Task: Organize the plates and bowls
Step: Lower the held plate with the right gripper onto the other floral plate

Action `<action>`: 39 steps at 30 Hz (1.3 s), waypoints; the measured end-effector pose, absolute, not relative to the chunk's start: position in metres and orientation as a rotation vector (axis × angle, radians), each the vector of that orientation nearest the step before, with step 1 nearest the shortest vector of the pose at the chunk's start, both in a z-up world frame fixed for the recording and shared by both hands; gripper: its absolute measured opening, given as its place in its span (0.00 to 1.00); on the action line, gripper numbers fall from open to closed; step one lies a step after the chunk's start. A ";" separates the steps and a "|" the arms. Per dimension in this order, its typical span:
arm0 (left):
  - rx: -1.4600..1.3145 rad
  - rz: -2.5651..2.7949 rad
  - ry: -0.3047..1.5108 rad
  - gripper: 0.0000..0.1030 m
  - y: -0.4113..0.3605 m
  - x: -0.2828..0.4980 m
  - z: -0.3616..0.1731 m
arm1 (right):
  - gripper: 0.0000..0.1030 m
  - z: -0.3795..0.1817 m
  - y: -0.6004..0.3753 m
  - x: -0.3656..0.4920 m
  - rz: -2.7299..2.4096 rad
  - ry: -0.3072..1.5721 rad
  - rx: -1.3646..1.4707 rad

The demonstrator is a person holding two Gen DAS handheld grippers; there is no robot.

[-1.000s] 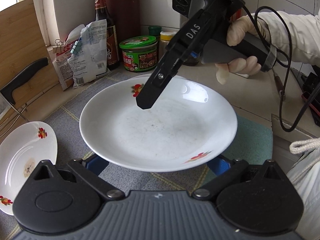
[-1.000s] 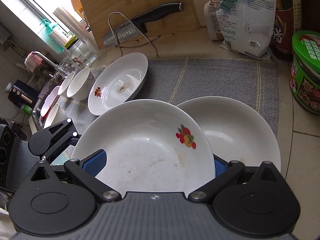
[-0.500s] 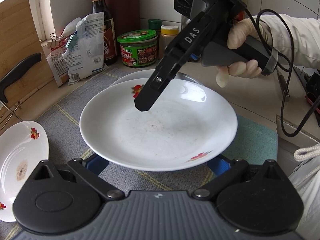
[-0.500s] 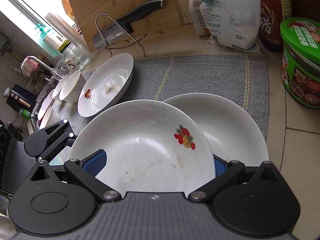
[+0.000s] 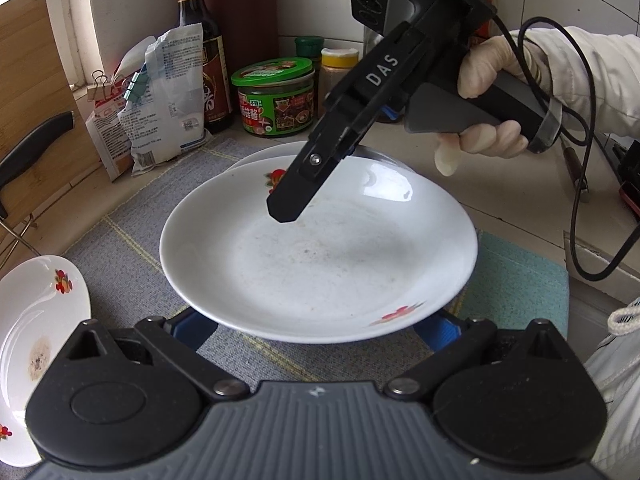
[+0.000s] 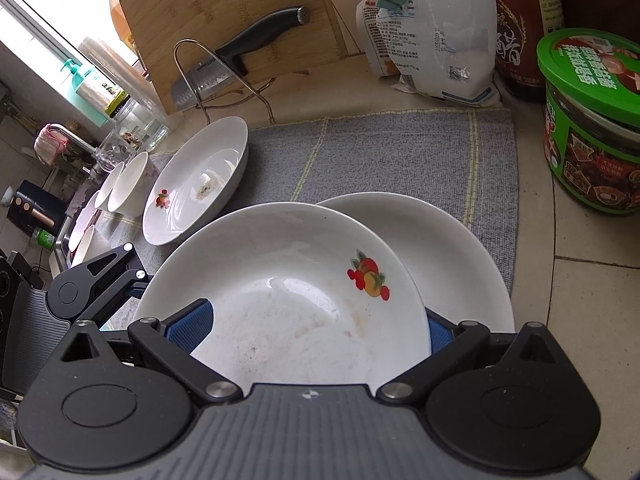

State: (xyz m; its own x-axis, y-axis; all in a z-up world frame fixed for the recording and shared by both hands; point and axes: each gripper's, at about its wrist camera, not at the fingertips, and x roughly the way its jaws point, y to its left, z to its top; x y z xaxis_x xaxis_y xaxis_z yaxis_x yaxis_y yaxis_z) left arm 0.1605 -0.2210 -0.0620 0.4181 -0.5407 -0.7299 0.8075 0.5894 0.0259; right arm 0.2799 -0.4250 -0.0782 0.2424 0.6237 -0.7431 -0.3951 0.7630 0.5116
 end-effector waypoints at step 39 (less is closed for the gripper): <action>0.466 -0.868 0.735 0.99 -0.226 0.166 -0.064 | 1.00 -0.070 -0.441 0.262 0.591 1.121 0.212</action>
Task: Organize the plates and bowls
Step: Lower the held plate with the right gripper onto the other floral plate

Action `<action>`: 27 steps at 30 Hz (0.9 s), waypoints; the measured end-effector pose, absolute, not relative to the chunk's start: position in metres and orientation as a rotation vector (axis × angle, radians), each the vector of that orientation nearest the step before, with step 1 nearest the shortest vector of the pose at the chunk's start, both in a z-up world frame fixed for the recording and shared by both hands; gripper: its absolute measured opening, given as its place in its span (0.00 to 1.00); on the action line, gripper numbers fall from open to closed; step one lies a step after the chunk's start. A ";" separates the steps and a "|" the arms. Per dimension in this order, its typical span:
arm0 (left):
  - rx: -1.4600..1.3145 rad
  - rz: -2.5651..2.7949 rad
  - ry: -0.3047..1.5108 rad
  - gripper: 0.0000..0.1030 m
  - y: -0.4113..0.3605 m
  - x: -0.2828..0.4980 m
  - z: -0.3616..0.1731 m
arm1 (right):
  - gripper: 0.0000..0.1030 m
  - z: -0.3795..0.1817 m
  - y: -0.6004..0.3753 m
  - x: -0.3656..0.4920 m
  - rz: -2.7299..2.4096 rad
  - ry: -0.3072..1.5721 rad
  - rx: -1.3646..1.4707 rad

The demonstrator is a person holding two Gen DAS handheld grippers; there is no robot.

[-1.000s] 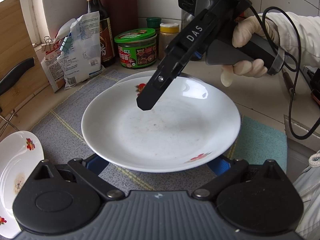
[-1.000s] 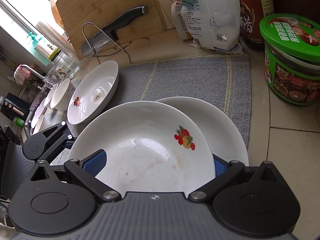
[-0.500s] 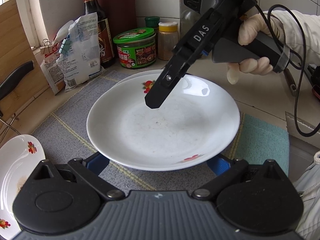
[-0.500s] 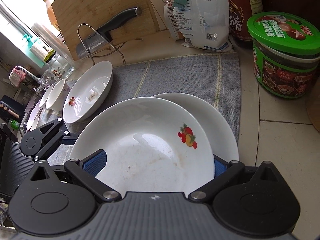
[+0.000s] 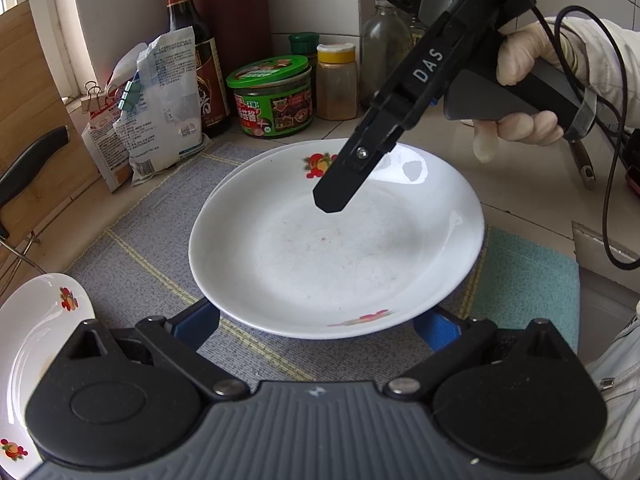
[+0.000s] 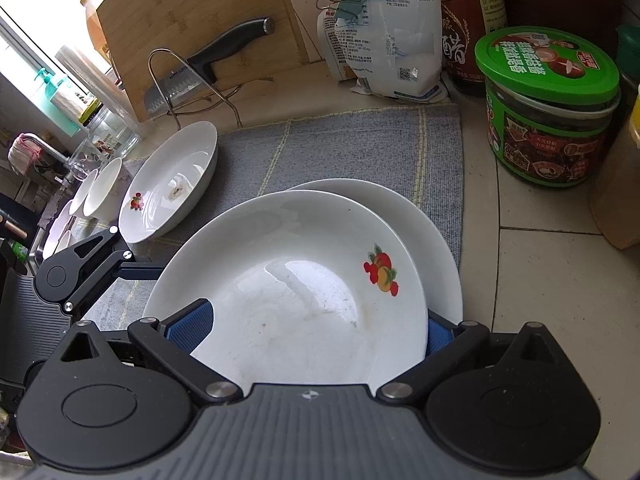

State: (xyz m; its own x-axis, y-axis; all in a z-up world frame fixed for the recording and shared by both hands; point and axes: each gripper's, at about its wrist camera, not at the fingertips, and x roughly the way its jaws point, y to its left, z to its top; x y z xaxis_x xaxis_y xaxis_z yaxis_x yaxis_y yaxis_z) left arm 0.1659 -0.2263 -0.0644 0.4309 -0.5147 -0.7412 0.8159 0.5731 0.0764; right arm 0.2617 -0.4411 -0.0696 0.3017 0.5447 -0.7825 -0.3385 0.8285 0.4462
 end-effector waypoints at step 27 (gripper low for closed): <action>0.437 -0.844 0.747 0.99 -0.225 0.167 -0.068 | 1.00 -0.059 -0.445 0.258 0.488 1.161 0.238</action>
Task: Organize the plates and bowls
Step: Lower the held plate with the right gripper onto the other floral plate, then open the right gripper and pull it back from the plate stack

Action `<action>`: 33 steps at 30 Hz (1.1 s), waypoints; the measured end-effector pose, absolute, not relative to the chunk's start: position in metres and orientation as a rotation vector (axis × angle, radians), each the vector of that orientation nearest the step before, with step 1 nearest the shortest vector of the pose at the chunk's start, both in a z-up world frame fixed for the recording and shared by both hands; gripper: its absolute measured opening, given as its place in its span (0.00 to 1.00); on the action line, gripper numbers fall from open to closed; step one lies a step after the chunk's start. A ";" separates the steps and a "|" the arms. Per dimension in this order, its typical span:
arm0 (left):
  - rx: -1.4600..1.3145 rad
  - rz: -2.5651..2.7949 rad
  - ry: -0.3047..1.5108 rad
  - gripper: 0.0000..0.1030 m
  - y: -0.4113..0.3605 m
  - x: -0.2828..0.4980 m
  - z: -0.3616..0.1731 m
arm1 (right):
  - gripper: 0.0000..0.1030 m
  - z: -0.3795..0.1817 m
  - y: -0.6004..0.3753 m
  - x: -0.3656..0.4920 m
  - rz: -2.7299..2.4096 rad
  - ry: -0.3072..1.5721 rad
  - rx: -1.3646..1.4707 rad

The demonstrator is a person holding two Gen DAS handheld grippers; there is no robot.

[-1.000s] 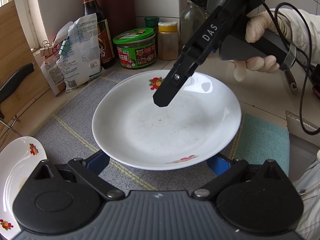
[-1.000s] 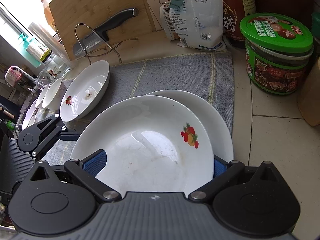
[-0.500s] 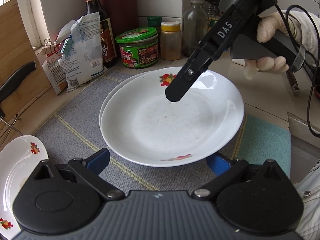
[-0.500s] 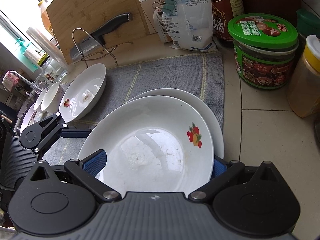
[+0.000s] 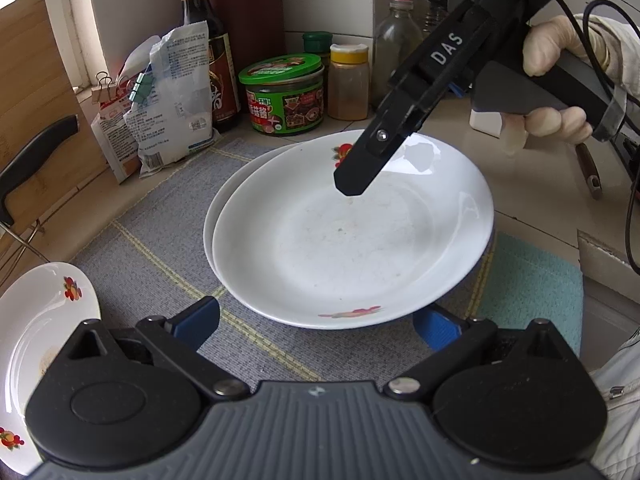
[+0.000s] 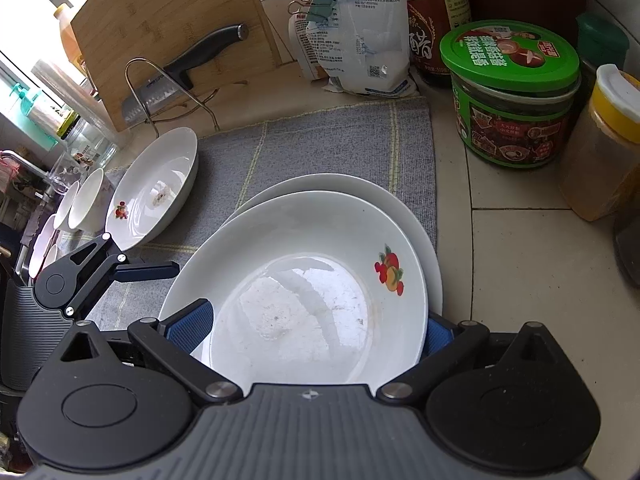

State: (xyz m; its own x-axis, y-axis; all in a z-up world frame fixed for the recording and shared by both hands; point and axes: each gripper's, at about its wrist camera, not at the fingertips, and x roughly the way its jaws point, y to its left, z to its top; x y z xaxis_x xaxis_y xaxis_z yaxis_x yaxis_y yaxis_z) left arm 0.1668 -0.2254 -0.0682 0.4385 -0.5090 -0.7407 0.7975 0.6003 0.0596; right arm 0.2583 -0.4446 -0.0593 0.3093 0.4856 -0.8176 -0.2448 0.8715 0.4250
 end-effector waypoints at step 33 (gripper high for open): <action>0.410 -0.793 0.736 0.99 -0.210 0.157 -0.056 | 1.00 -0.050 -0.443 0.250 0.451 1.181 0.197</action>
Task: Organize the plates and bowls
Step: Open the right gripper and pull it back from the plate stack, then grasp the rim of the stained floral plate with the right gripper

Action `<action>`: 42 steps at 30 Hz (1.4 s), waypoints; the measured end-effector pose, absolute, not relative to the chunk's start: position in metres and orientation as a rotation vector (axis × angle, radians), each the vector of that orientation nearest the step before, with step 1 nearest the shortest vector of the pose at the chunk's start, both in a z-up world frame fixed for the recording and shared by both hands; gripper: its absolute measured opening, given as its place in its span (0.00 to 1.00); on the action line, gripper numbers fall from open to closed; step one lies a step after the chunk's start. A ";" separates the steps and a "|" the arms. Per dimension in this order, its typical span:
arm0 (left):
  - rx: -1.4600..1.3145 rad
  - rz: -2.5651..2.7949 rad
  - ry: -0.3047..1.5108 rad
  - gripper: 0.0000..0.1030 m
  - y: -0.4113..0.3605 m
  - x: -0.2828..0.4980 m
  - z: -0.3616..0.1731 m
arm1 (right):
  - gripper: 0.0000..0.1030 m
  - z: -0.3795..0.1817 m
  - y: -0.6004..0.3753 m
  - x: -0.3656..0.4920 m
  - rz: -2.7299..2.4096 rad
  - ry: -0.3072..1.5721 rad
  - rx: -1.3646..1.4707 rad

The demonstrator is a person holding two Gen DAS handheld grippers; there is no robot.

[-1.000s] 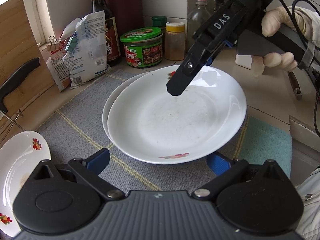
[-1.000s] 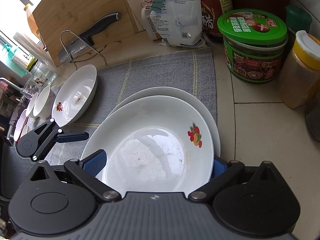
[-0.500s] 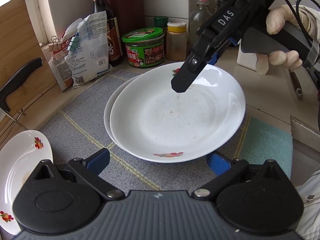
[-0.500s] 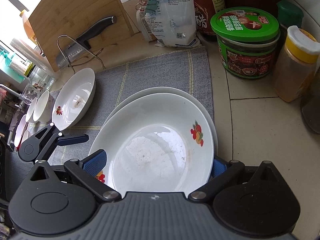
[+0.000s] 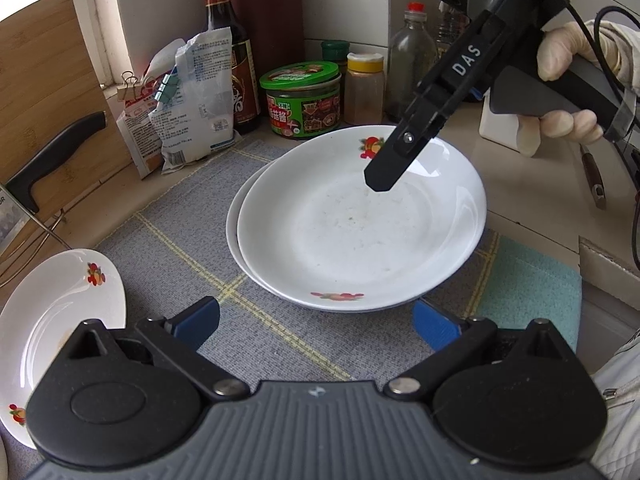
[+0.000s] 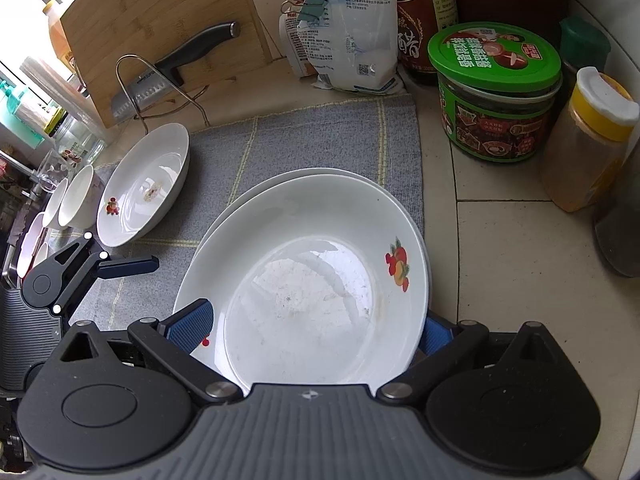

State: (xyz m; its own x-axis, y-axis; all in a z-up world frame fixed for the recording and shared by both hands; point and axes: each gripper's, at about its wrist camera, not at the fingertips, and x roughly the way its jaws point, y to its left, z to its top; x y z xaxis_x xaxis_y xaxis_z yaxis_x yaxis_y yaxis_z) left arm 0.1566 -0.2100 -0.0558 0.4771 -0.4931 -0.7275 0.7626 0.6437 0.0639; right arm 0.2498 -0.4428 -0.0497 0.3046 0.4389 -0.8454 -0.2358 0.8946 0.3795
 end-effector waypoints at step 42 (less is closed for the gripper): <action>0.227 -0.204 0.819 0.99 -0.083 0.155 -0.076 | 1.00 -0.015 -0.328 0.238 0.651 0.922 -0.150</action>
